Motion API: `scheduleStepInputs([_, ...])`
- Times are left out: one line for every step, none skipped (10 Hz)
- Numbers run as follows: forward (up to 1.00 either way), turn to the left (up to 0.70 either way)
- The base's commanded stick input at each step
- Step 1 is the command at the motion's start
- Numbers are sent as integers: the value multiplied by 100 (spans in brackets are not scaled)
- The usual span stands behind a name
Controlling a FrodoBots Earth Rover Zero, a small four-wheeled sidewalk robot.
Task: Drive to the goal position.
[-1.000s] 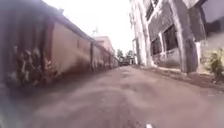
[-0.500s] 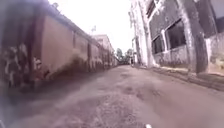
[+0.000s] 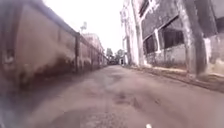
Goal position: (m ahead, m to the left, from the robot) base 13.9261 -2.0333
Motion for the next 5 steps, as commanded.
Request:
scheduleStepInputs([100,0])
scheduleStepInputs([100,0])
scheduleStepInputs([100,0])
scheduleStepInputs([100,0])
scheduleStepInputs([100,0])
